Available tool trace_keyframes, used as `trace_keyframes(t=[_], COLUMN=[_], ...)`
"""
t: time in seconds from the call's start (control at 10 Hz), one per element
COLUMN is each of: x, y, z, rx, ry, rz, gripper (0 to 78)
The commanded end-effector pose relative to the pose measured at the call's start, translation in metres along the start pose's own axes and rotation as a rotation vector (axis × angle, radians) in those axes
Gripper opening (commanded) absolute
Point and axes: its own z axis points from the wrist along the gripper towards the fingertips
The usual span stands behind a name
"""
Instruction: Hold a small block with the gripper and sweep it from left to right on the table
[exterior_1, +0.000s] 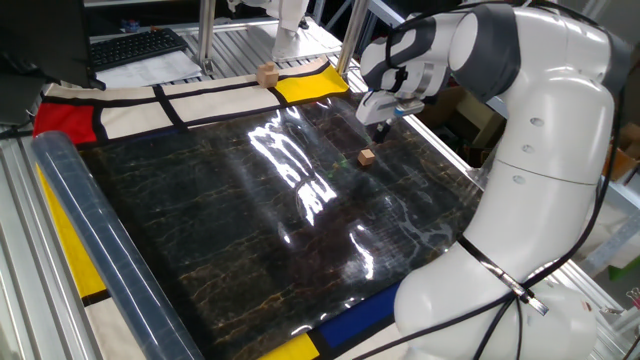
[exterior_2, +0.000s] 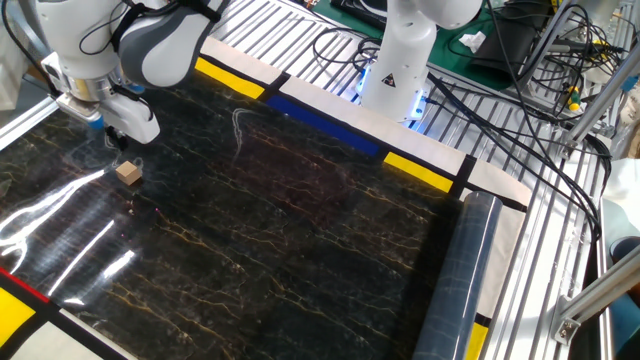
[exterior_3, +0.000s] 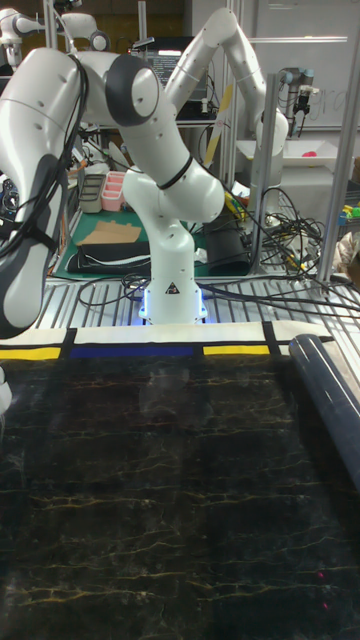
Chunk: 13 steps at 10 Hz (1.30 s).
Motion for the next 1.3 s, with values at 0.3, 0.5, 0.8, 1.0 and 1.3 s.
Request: trace_keyframes(t=[0.3,0.5,0.8,1.0,1.3], x=[-0.001,0.000,0.000,-0.002,-0.004], y=[-0.001,0.002,0.004,0.006,0.006], z=[-0.001,0.008,0.012,0.022,0.025], rx=[0.000,0.003,0.004,0.004,0.001], ry=[0.000,-0.005,-0.006,-0.004,-0.005], rz=[-0.004,0.009,0.009,0.021,0.018], gripper=[0.0,0.0,0.0,0.0,0.0])
